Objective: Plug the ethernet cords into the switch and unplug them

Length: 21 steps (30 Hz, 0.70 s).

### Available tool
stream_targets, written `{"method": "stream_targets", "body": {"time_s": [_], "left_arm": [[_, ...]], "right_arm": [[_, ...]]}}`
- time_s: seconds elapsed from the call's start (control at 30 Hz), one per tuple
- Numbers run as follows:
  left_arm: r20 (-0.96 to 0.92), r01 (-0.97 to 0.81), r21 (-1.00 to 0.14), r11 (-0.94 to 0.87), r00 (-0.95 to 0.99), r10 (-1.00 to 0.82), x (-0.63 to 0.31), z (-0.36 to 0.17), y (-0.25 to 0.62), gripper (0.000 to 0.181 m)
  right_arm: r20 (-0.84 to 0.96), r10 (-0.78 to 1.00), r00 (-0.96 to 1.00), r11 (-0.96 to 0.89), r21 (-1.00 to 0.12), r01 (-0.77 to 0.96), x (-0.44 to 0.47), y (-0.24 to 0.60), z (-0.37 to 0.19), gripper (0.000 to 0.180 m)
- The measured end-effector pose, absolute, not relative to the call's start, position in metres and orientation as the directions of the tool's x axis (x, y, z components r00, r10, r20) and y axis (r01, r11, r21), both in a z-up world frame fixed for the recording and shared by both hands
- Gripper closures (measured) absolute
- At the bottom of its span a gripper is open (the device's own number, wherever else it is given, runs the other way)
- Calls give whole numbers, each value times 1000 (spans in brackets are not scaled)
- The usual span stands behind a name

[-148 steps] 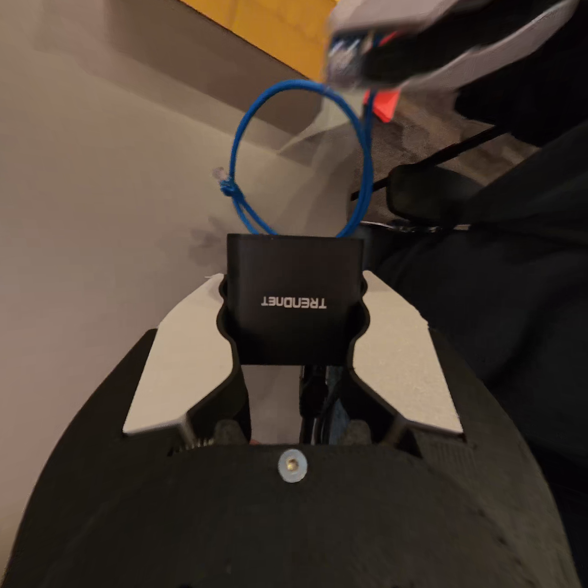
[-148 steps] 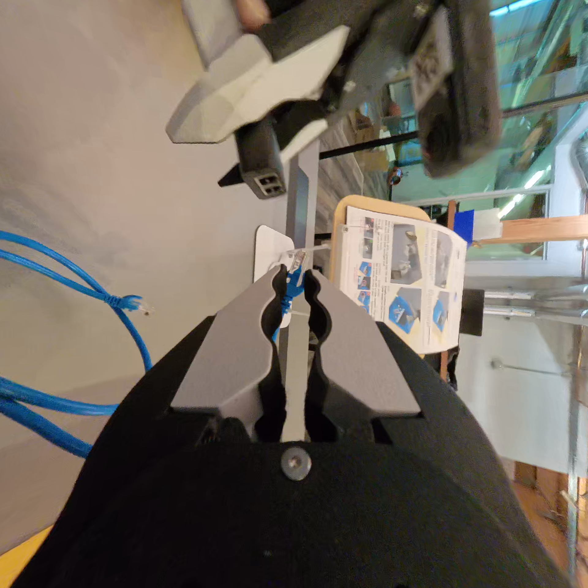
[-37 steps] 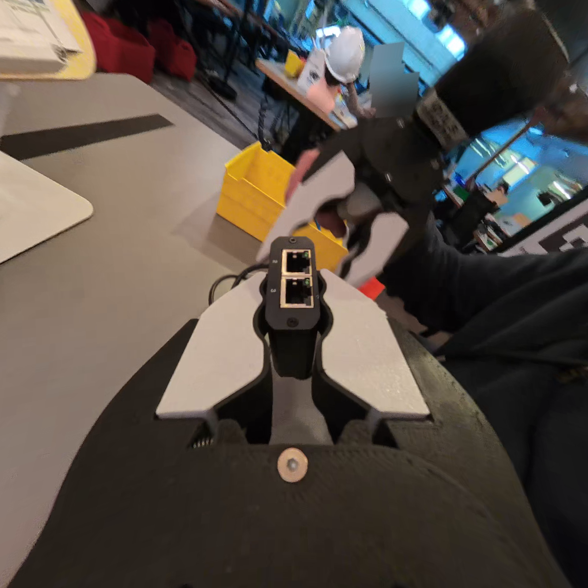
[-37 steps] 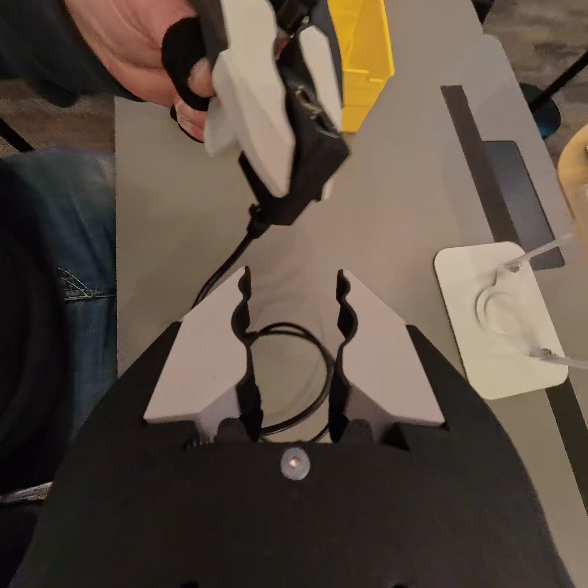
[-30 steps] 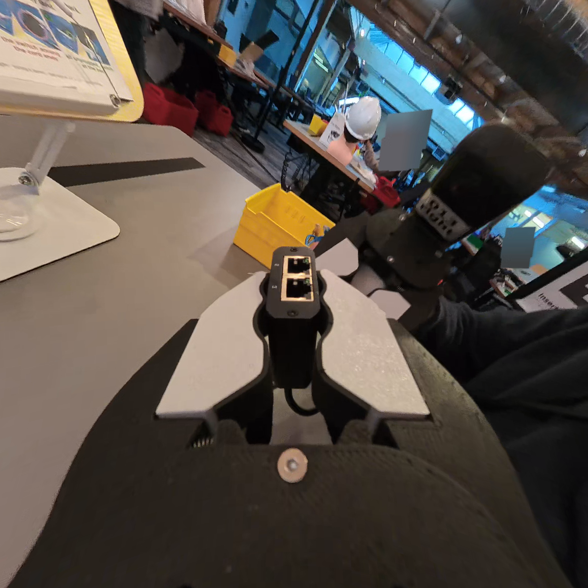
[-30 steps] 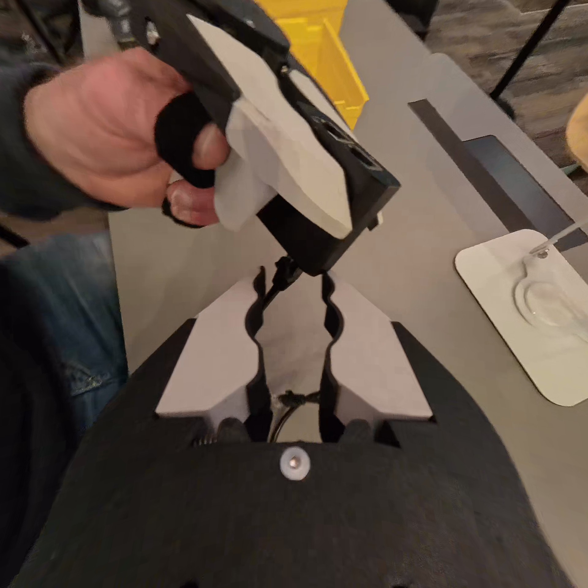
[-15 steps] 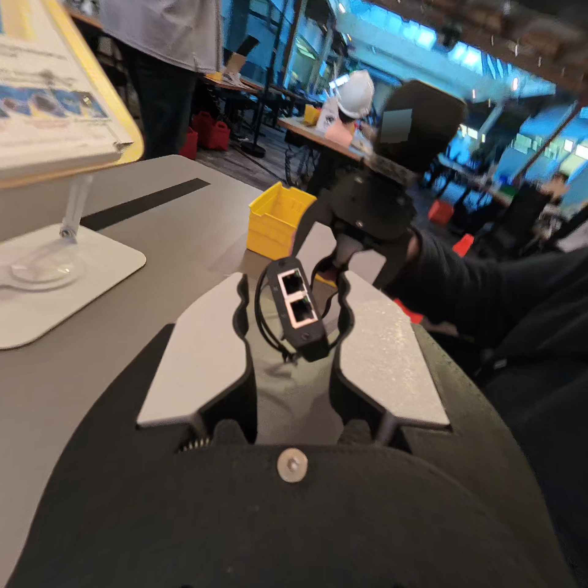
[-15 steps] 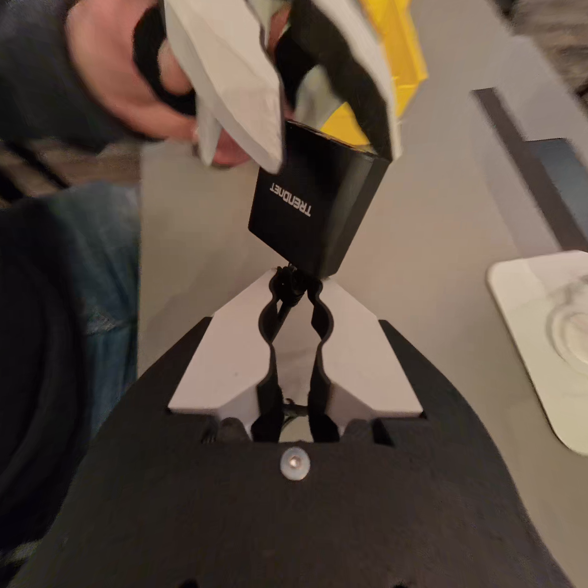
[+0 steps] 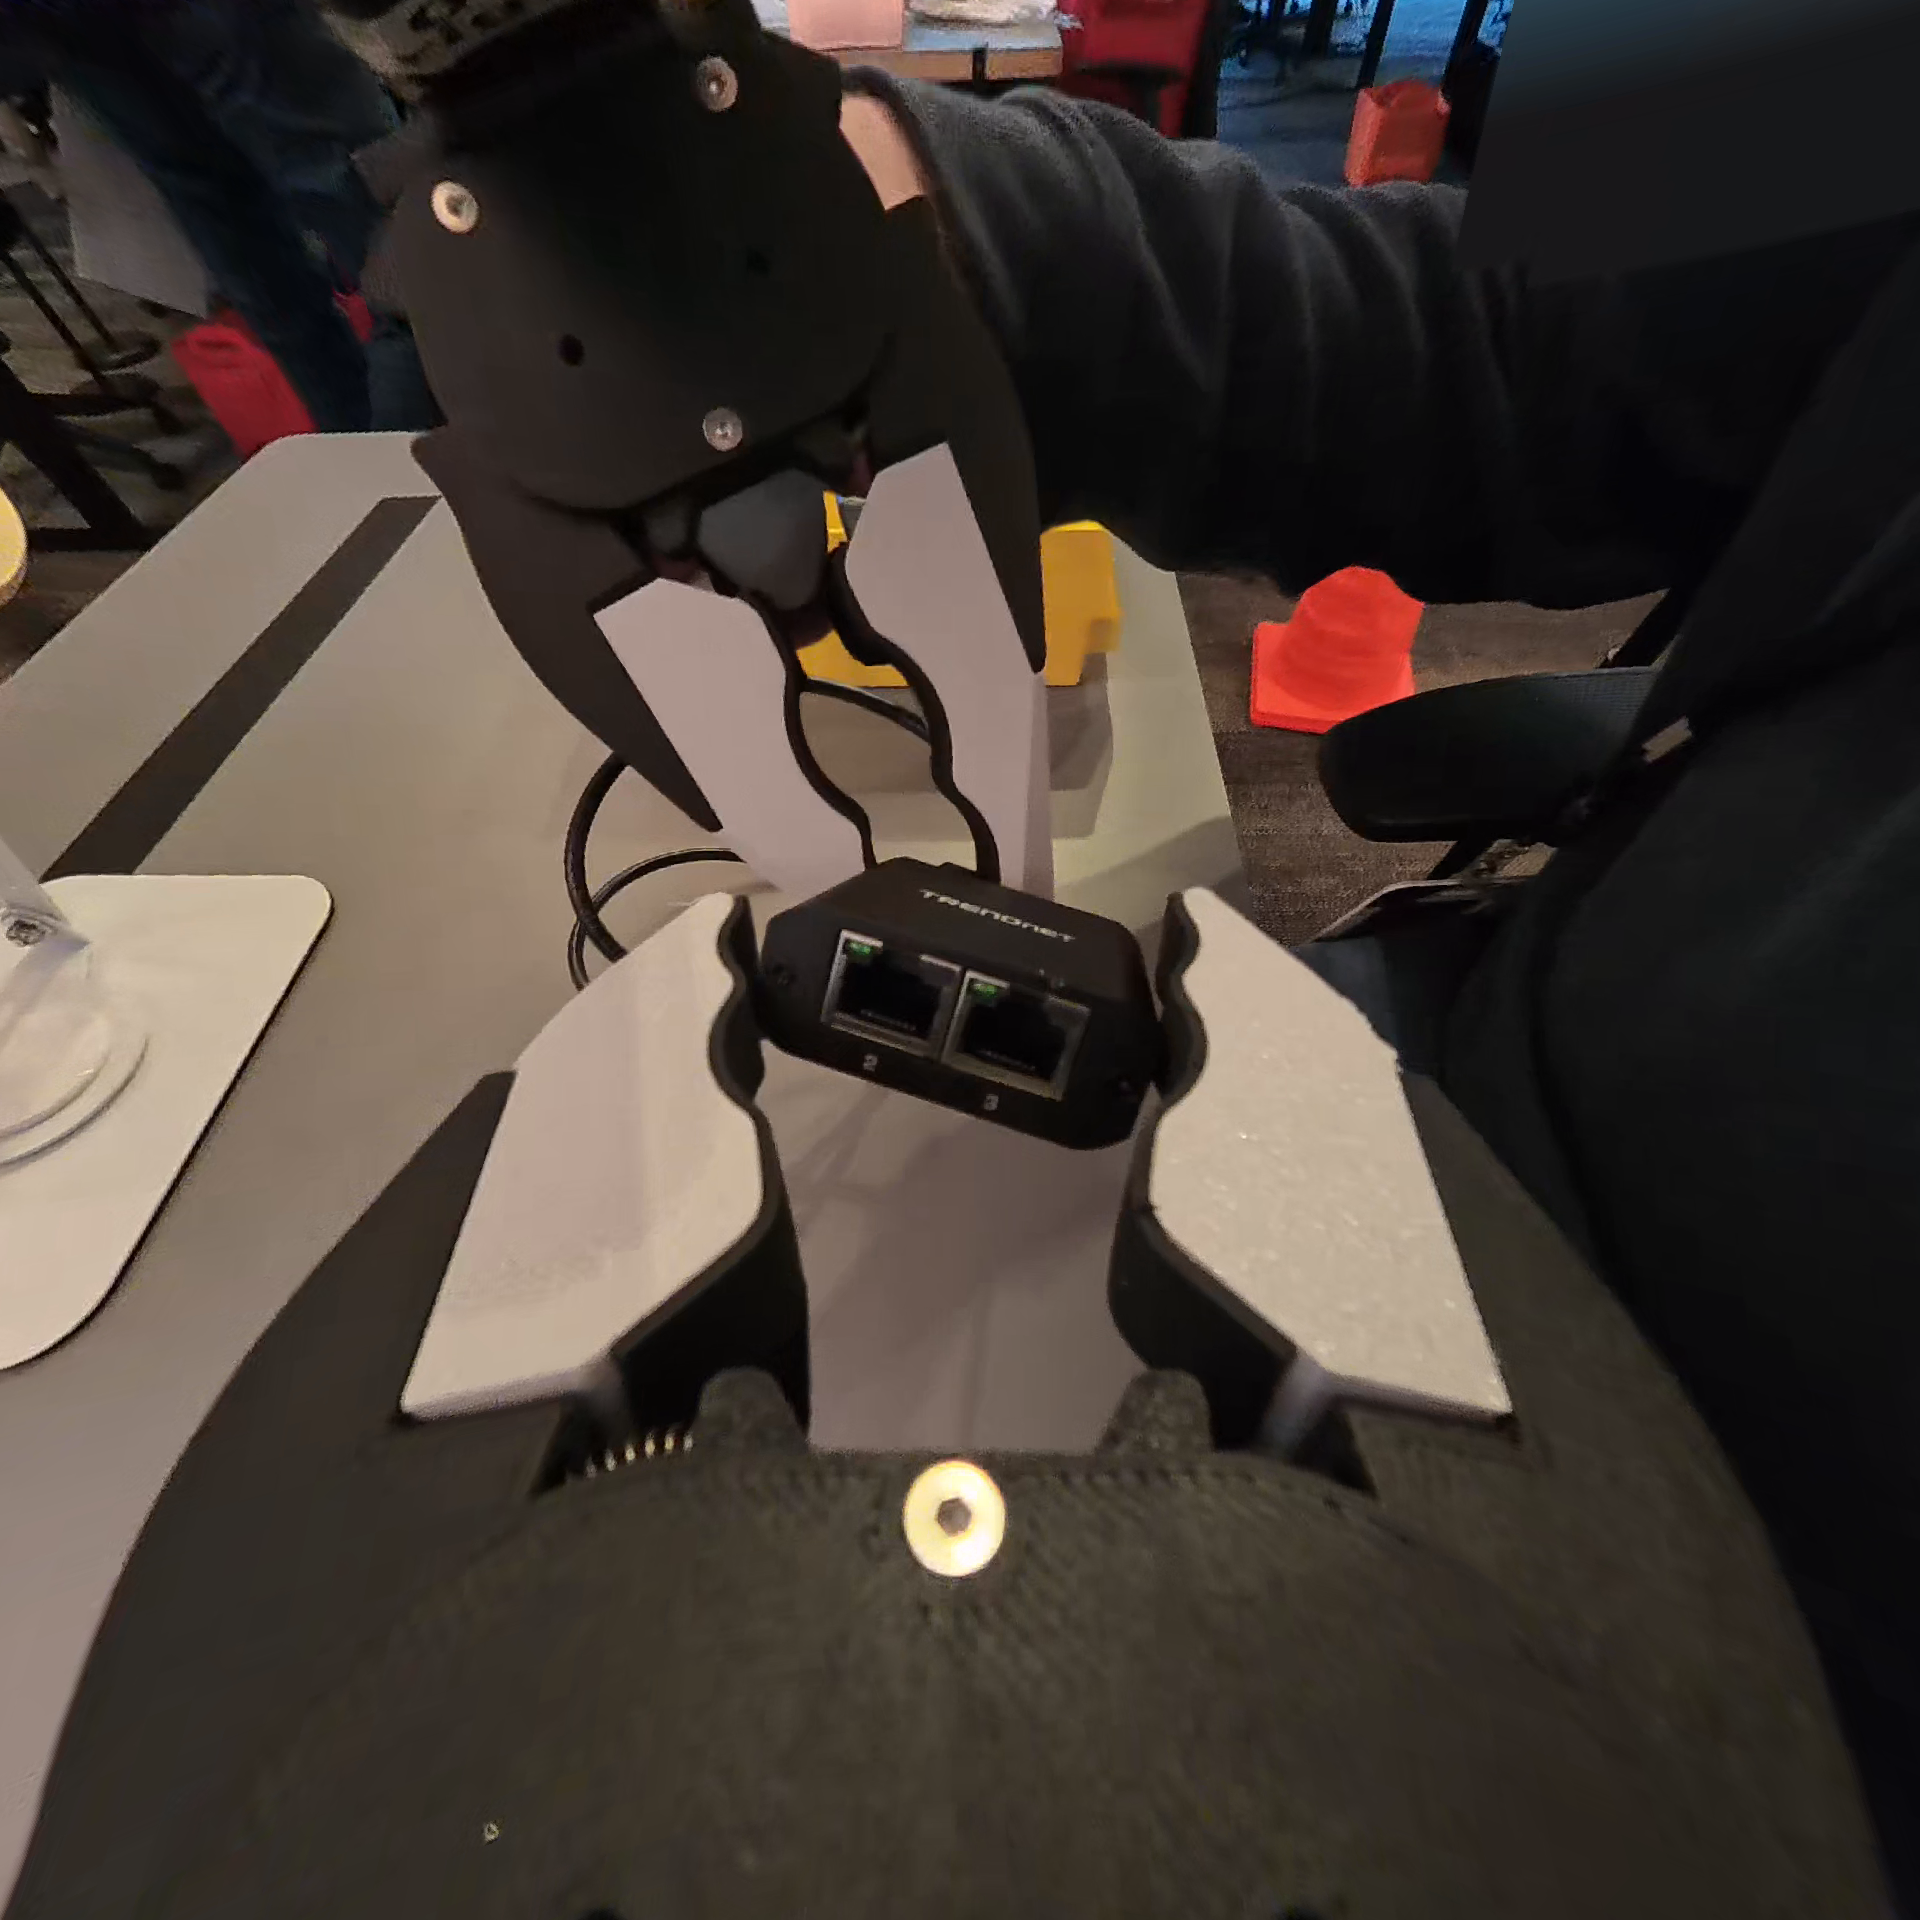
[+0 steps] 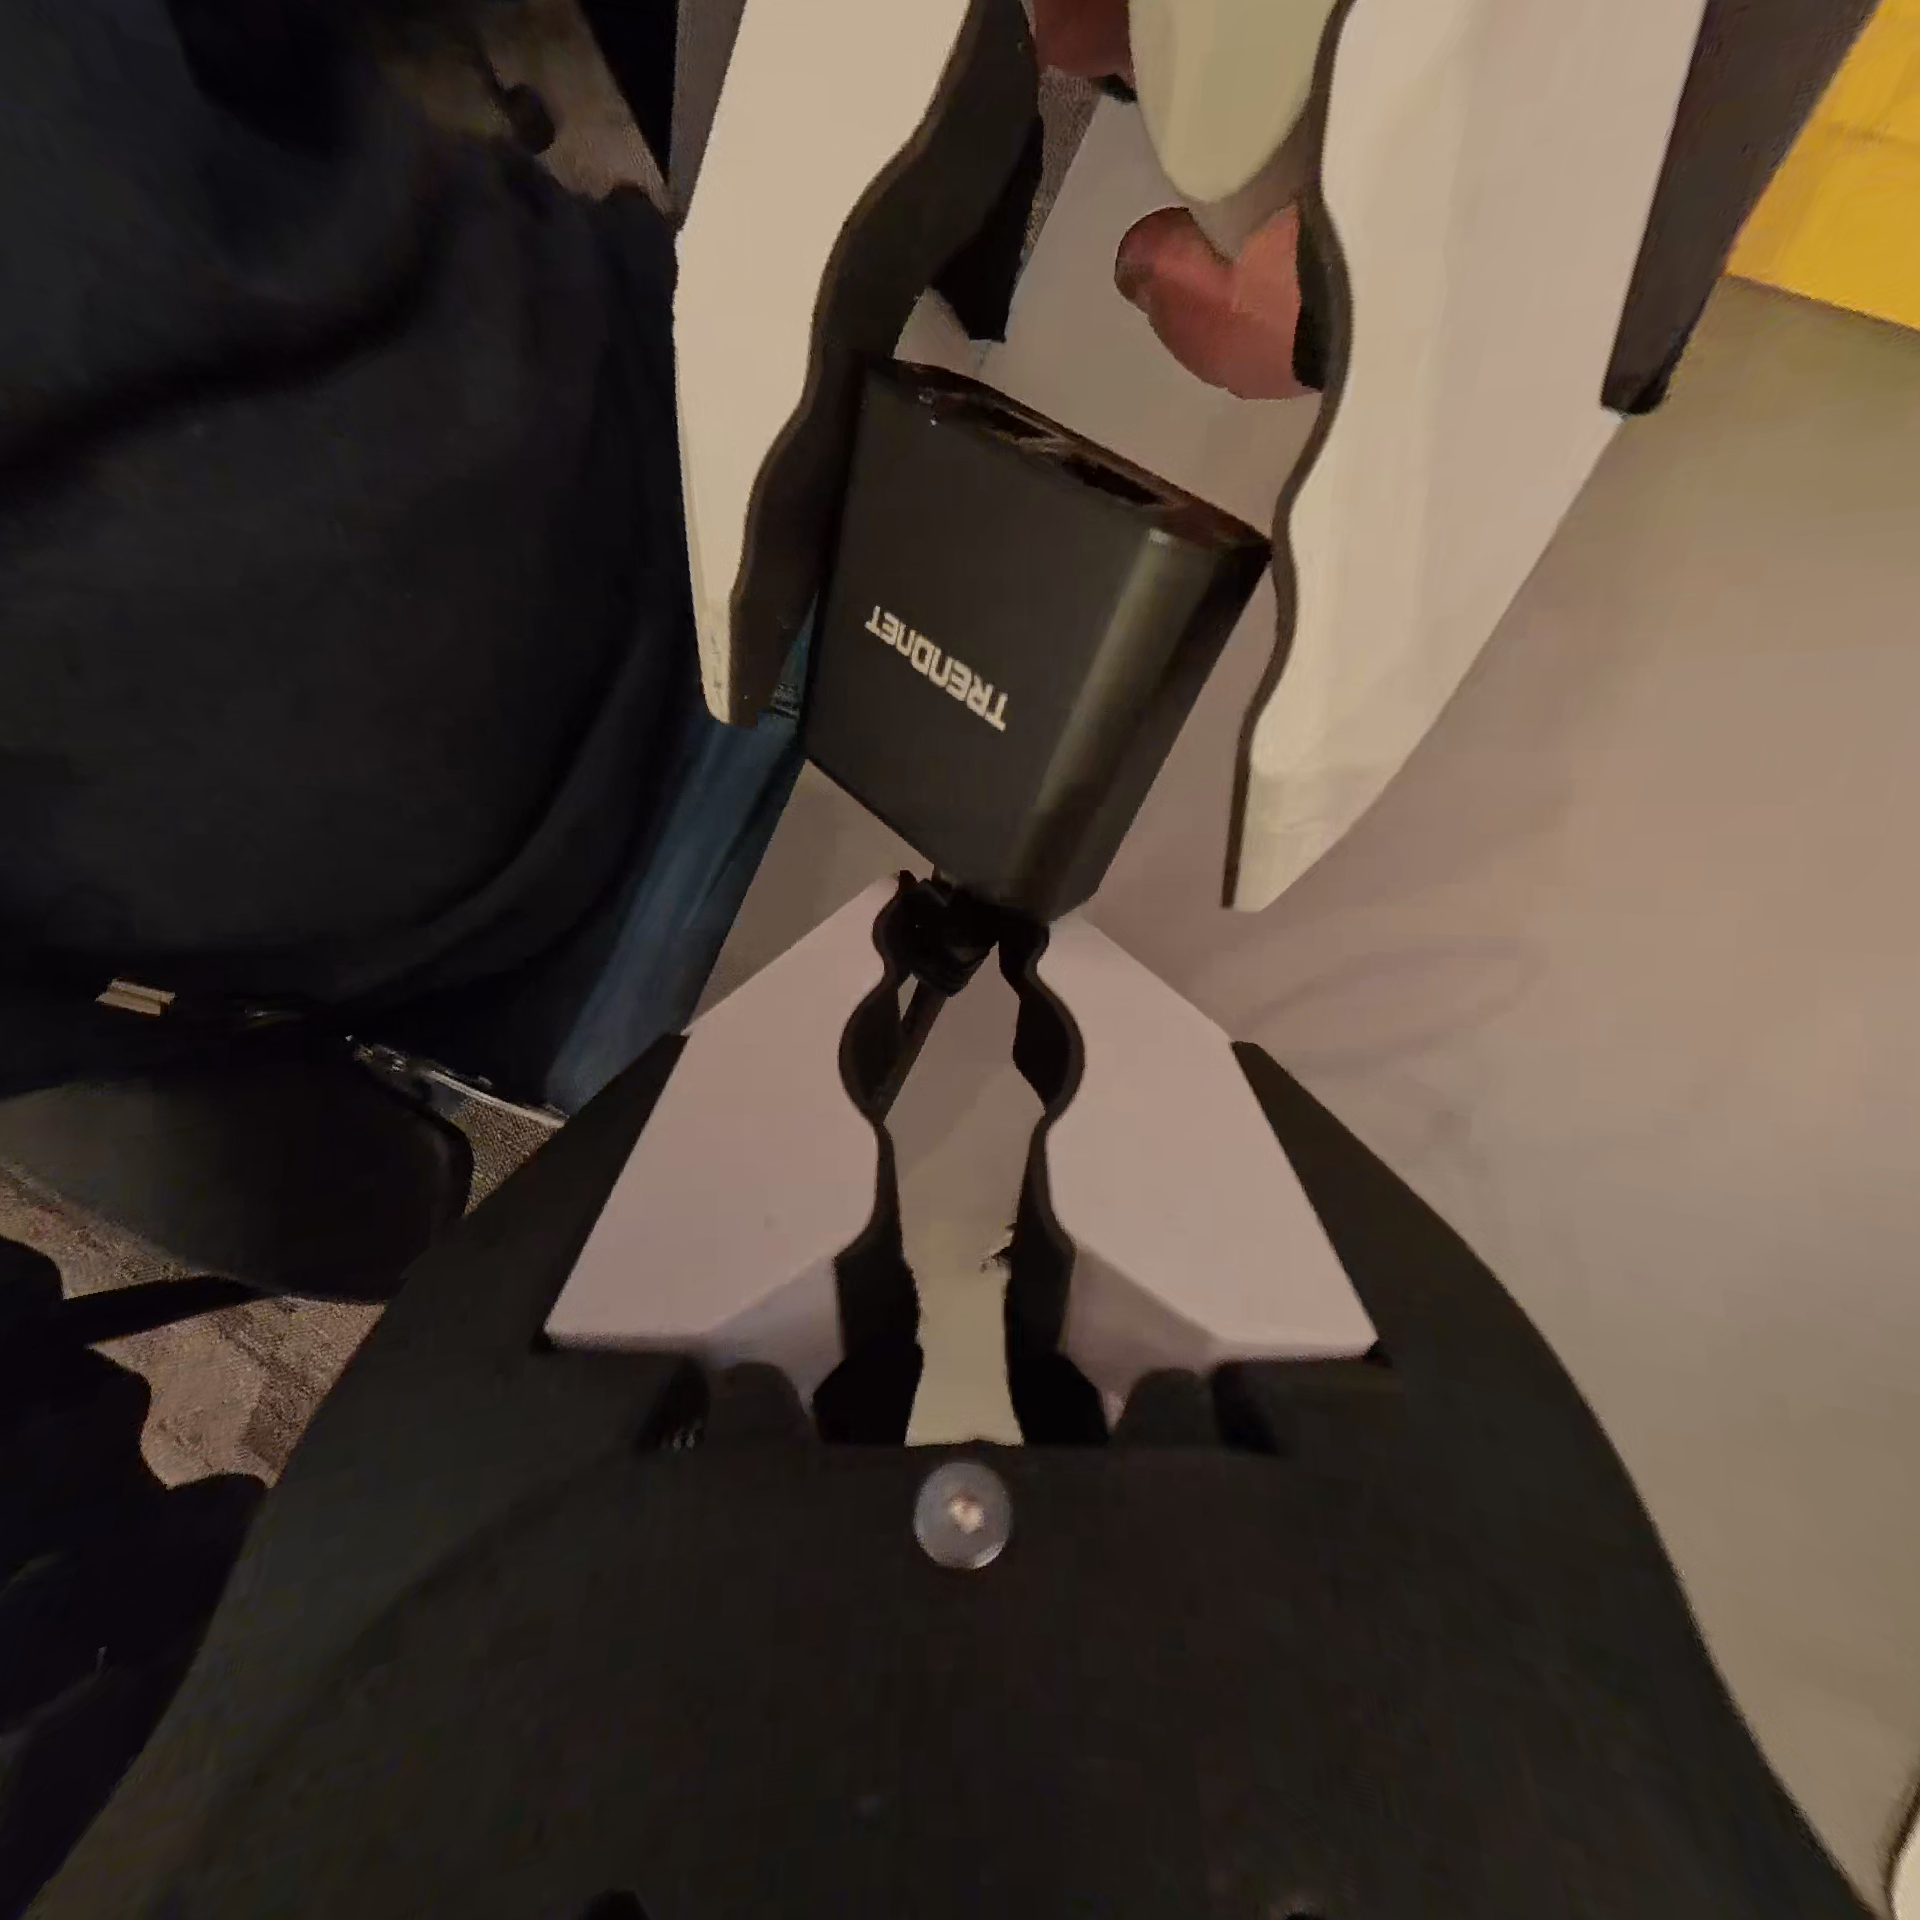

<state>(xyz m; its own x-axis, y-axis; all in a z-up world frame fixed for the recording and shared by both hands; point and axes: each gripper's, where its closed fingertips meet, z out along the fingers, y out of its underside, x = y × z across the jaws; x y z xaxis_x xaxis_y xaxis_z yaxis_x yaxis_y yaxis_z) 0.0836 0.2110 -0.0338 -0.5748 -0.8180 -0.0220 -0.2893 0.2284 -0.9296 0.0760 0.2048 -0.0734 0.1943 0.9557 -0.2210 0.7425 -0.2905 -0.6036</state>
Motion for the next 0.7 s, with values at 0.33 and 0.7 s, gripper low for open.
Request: {"method": "stream_targets", "body": {"time_s": [0.33,0.7], "left_arm": [[207,-213,-968,-132,-383,-900,91,-13,245,109],[345,-138,-938,-318,-316,-884,102,-5,247,110]], "right_arm": [[185,822,538,-273,-701,659,98,247,-51,143],[200,578,791,-303,-847,436,81,257,-59,156]]}}
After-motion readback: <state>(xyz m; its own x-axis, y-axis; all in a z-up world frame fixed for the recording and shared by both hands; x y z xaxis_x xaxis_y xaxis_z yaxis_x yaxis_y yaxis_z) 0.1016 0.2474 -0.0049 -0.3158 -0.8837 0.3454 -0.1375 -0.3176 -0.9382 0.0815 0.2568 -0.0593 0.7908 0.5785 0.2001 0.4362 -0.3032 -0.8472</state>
